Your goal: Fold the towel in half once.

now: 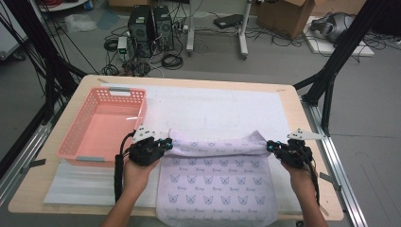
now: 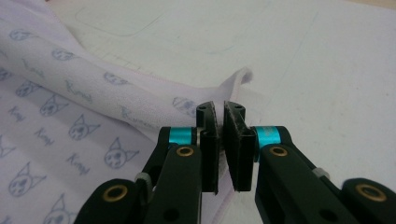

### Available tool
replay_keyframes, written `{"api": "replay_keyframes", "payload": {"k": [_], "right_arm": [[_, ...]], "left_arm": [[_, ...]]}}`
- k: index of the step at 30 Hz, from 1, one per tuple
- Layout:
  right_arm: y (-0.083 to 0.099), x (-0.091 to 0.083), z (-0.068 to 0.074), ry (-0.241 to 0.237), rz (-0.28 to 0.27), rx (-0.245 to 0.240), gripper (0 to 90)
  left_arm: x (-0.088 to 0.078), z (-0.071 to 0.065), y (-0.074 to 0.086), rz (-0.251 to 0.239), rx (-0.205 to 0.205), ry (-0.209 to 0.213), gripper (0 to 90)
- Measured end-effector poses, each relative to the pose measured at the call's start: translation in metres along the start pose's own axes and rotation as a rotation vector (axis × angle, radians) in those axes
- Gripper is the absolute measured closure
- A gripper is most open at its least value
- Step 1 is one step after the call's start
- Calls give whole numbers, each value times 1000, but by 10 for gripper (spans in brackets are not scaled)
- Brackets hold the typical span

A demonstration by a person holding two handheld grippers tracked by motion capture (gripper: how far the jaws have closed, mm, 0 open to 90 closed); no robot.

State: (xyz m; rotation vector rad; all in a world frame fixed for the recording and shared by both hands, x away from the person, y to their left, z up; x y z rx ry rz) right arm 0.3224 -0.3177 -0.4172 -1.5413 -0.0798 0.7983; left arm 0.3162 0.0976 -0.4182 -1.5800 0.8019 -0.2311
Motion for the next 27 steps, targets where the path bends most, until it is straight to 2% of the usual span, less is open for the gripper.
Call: {"api": "replay_keyframes", "payload": {"k": [9,16,19,21,22,23,25,27], "right_arm": [[23,-11,14,-9,24,-14,848],[38,-17,21,-27,43,-15,848],[45,-17,24,-29,62,-15,848],[48,-16,24,-32,73,-13,840],[49,-15,24,-34,80,-11,824],[49,-14,23,-34,82,-13,768],[44,-12,21,-15,73,-9,605],[36,-10,18,10,56,-8,548]], "left_arm": [[-15,-7,28,14,-6,20,855],[-21,-8,52,63,-13,30,855],[-20,-6,56,67,-25,29,852],[-20,-6,54,54,-29,33,837],[-18,-5,52,47,-26,35,803],[-16,-4,48,46,-27,29,716],[-13,-1,40,31,-38,19,556],[-7,4,30,21,-53,4,494]]}}
Point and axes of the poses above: each handheld gripper's, and its own axes: x roughly forward along the jaws, y roughly out of its underside, z roughly to its left, the point moved 4 cm from there along x, roughly forward along the jaws, and after that the axes turned 10 degrees about -z, right-handed, at the moved point
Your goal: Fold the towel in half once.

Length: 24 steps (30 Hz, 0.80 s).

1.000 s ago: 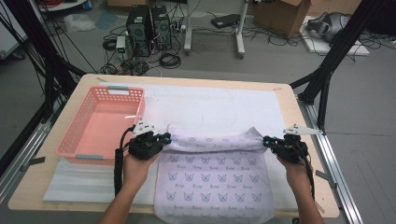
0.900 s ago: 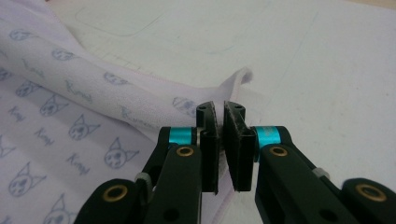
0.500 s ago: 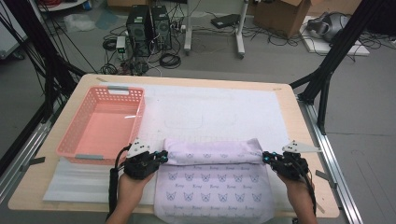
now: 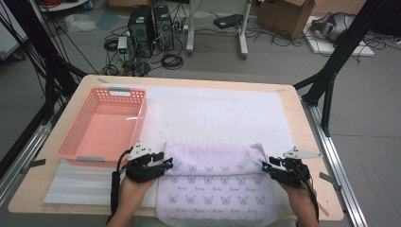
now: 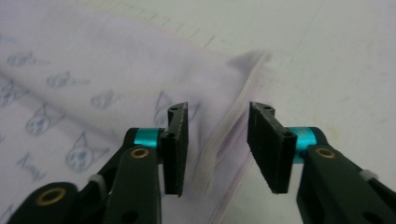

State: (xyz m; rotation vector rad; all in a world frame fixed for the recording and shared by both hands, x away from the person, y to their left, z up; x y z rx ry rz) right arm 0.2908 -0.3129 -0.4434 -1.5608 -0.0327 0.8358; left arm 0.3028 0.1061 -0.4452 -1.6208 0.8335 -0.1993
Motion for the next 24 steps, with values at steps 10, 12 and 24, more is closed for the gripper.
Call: {"api": "replay_keyframes", "payload": {"k": [10,12,24], "right_arm": [[-26,36,-18,40,51,49,516],[-26,45,-21,38,71,59,475],[-26,46,-16,12,76,-9,865]], "left_arm": [[43,20,-8,78,-31,-59,491],[48,22,-6,86,-41,-62,524],[34,15,-14,6,-11,-24,857]]}}
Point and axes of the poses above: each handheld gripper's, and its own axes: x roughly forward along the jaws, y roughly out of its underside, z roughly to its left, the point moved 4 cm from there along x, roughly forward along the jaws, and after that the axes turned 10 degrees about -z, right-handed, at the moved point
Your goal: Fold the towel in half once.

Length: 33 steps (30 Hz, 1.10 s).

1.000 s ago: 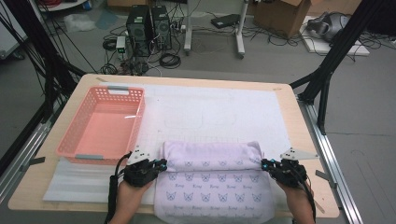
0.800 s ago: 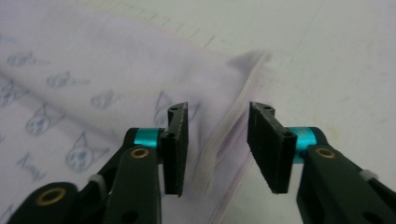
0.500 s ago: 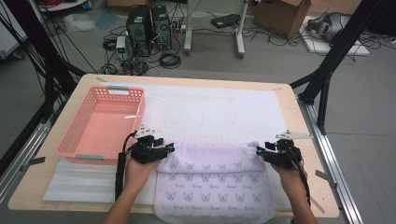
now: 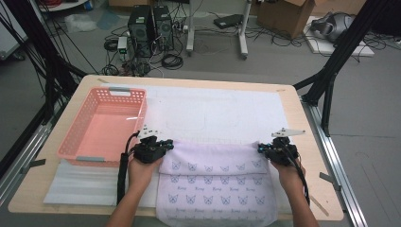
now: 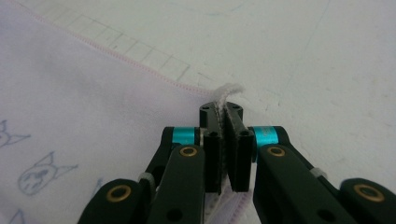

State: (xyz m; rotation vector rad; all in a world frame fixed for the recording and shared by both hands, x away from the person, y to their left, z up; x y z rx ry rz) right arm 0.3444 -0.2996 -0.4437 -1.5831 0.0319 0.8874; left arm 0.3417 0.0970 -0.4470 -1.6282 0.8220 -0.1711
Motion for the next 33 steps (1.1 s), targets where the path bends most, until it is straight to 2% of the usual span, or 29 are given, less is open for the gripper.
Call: {"api": "replay_keyframes", "payload": {"k": [4,6,9,14,15,19,21,24,25,29,33], "right_arm": [[1,-13,3,-5,-40,-11,864],[2,-22,6,-17,-65,-11,864],[6,-36,12,-35,-104,-7,864],[18,-57,24,-59,-148,-19,862],[21,-60,26,-63,-147,-10,862],[33,-71,32,-80,-168,-3,862],[39,-73,36,-86,-161,-9,857],[51,-72,41,-69,-119,-38,853],[54,-72,42,-66,-107,-35,853],[61,-73,43,-77,-84,-19,853],[66,-77,47,-77,-67,-29,857]], "left_arm": [[-11,-5,0,-23,2,25,856],[-19,-9,1,-45,-6,33,855],[-33,-15,3,-61,5,58,855],[-52,-25,13,-57,34,90,852],[-55,-27,16,-52,40,91,852],[-65,-34,31,-40,37,95,854],[-68,-34,37,-35,24,106,854],[-74,-34,45,-46,-39,144,846],[-75,-34,47,-44,-43,148,844],[-76,-33,50,-29,-36,146,843],[-75,-36,54,-9,7,127,834]]}}
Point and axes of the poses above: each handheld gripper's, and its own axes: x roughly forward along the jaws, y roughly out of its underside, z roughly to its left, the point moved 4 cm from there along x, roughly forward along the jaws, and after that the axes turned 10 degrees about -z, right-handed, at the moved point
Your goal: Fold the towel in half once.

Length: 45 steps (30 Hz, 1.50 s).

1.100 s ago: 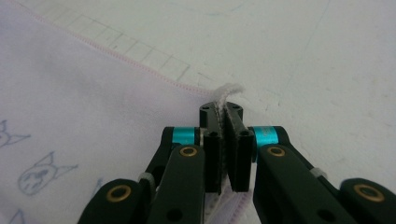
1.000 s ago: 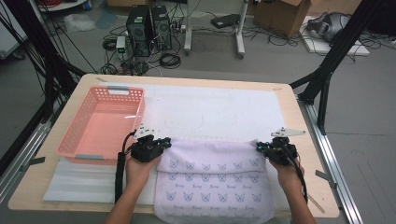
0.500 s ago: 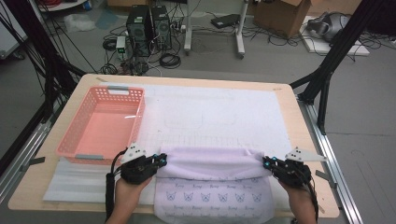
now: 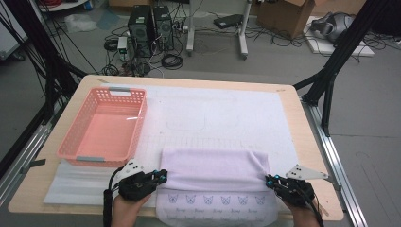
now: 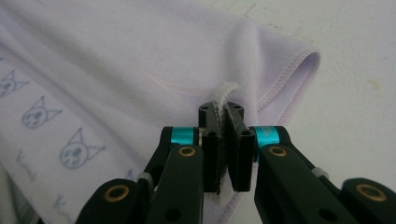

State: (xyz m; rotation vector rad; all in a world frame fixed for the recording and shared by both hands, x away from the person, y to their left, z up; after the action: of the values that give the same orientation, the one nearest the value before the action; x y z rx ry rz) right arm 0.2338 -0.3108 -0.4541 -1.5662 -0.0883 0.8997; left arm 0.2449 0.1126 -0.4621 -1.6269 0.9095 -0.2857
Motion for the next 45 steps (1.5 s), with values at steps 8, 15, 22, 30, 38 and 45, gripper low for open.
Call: {"api": "replay_keyframes", "payload": {"k": [8,15,22,30,38,45], "right_arm": [[5,-12,3,21,10,-12,761],[-1,-31,0,115,-95,-9,566],[-2,-32,0,153,-91,-20,559],[-5,-35,-10,180,-116,-5,672],[-7,-14,-13,154,-63,-18,779],[-11,39,-15,88,23,-58,830]], "left_arm": [[-1,8,-4,-33,-33,-23,544],[0,8,-9,-66,-20,8,469],[-3,6,-14,-100,-14,19,446],[-6,13,-18,-116,-26,10,452],[-3,15,-14,-94,-15,2,462],[-2,16,-11,-80,-18,-6,464]]}}
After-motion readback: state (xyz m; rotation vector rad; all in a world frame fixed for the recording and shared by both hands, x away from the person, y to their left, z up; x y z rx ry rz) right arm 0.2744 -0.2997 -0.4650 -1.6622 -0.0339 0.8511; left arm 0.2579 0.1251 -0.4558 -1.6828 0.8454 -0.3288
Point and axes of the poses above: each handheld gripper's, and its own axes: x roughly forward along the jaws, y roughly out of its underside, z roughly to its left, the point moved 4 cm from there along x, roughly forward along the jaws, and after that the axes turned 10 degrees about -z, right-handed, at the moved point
